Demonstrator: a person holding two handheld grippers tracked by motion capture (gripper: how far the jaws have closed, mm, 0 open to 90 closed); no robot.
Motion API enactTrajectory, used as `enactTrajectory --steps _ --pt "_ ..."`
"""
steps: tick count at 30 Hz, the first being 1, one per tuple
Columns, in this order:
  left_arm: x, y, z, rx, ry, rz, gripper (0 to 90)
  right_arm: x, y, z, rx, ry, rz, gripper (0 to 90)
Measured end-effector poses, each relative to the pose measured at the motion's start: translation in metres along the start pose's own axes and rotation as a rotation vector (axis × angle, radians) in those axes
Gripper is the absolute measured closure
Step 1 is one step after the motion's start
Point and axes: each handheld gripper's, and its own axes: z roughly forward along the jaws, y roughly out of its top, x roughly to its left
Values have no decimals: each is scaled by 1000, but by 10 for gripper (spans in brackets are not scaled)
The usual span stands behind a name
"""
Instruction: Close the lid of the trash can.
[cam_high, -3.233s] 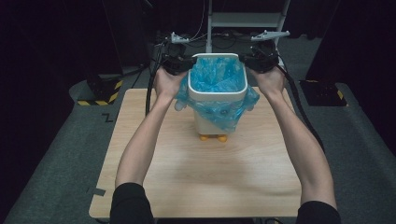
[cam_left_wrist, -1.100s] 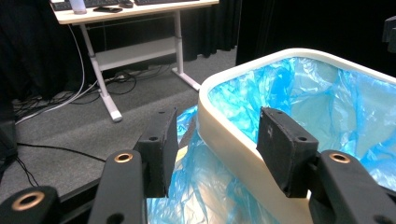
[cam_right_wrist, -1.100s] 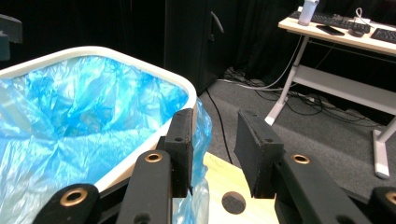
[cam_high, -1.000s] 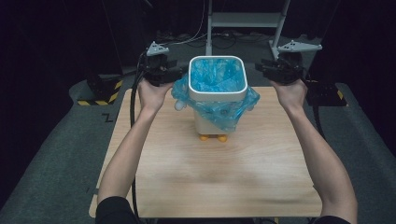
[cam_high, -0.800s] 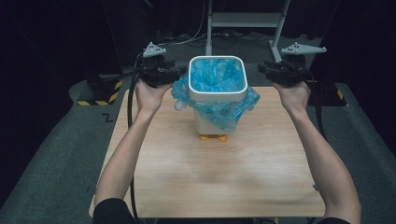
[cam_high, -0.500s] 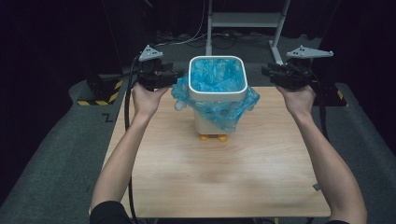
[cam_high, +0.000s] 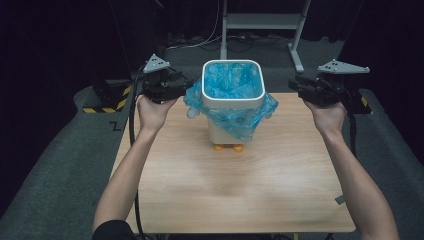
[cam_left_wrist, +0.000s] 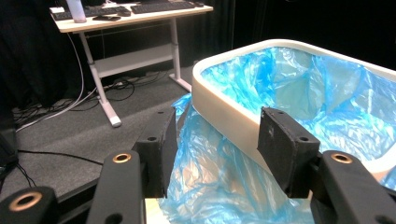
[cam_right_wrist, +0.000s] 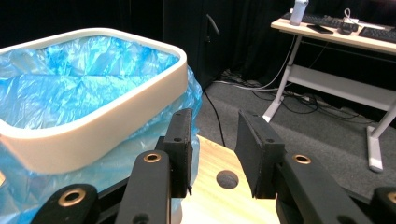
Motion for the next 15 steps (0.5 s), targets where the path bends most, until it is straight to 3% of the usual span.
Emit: enactTrajectory --steps 15 --pt "-6 -24 -18 -5 -15 1 464 -2 -30 -15 -17 32 38 649"
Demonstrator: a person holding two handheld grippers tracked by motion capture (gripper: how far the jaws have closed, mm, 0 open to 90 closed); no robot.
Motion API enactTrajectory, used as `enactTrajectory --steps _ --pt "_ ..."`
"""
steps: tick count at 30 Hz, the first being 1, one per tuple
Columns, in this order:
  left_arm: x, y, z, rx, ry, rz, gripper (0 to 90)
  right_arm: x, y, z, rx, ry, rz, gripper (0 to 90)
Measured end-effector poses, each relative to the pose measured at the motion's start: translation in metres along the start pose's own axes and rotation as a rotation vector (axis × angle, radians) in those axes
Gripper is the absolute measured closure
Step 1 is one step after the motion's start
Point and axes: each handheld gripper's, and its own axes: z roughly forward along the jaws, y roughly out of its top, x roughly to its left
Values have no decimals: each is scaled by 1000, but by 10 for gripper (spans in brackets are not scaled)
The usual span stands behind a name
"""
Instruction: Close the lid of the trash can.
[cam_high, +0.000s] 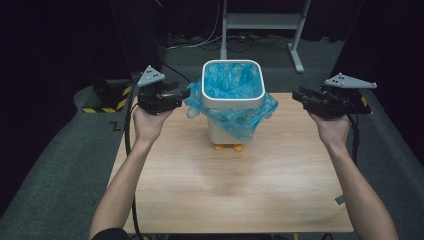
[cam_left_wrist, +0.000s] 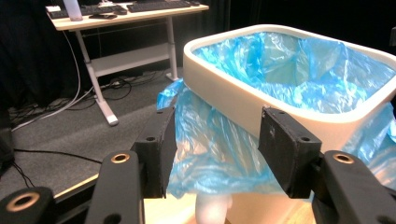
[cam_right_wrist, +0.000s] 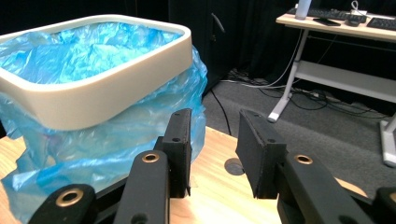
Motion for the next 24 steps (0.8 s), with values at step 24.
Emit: enactTrajectory --steps 24 --pt "-8 -48 -14 29 -15 -53 456 3 -50 -11 -5 15 54 628"
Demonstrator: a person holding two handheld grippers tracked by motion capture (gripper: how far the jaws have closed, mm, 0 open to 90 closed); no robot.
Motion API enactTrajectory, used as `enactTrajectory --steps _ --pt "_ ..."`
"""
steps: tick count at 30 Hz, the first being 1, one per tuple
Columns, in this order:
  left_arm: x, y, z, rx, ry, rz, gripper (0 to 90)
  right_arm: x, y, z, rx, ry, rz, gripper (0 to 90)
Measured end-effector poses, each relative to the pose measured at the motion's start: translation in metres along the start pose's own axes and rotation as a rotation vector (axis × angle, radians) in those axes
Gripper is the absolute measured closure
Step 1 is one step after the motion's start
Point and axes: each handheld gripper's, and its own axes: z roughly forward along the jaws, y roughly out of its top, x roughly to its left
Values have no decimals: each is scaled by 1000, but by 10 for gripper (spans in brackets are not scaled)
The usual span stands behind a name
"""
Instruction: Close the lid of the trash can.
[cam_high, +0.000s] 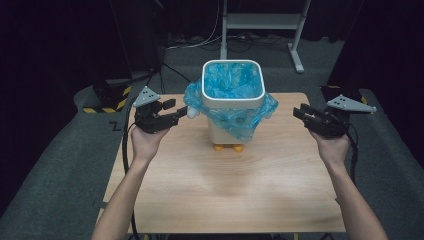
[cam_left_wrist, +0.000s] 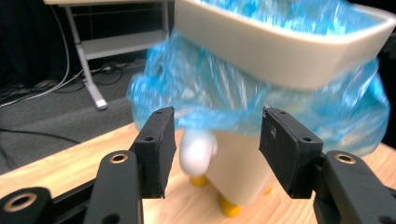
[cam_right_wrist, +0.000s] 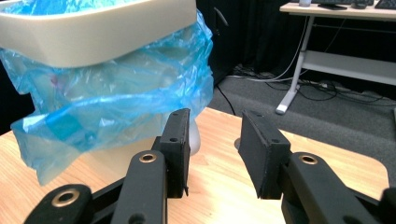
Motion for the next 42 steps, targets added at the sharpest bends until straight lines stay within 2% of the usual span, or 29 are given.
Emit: enactTrajectory --steps 9,18,26,33,36,42 --pt "2 -23 -3 19 10 -40 451 0 -20 1 27 14 24 621" --pt "0 -41 2 34 38 -34 440 4 -34 1 47 14 27 621" --pt "2 -55 5 51 40 -51 442 6 -45 4 61 11 36 621" --pt "3 -65 7 56 55 -58 441 6 -56 8 70 18 60 618" --pt "3 -70 9 62 76 -51 440 5 -60 9 75 29 75 611" --pt "4 -82 12 77 74 -69 439 4 -69 11 81 30 92 606"
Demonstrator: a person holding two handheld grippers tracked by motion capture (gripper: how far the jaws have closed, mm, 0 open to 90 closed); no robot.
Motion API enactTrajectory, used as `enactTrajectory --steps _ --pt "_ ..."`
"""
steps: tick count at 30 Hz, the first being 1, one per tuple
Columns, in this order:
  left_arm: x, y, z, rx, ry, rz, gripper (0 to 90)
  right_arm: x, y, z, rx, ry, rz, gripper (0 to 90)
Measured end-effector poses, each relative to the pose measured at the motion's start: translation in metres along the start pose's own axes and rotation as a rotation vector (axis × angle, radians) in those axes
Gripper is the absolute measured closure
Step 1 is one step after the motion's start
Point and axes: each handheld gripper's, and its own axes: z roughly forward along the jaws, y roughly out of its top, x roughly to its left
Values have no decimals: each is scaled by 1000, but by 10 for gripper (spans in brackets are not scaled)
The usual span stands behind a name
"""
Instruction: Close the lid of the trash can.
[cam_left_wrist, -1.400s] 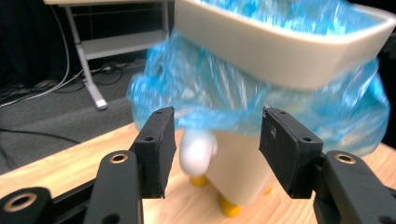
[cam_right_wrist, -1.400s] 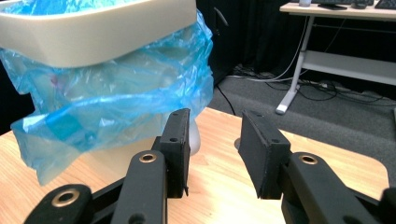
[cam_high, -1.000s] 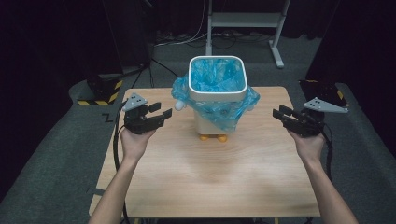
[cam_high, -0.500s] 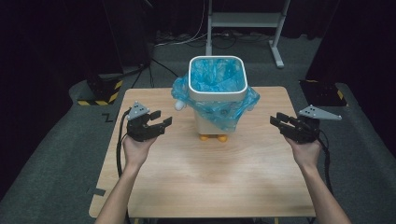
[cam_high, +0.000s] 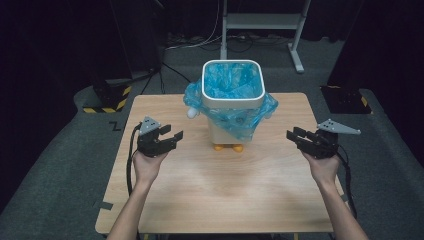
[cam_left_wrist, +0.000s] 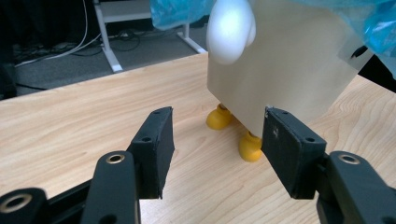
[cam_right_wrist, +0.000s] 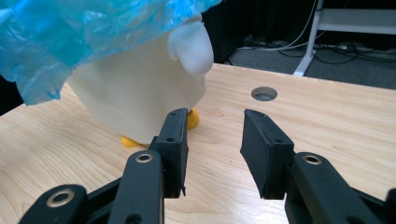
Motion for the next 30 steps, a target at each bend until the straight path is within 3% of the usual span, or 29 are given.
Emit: enactTrajectory --steps 10,30 --pt "2 -12 6 7 -1 -27 438 2 -8 7 11 -12 0 606" --pt "6 -32 27 53 38 -23 439 0 -31 26 47 -37 17 604"
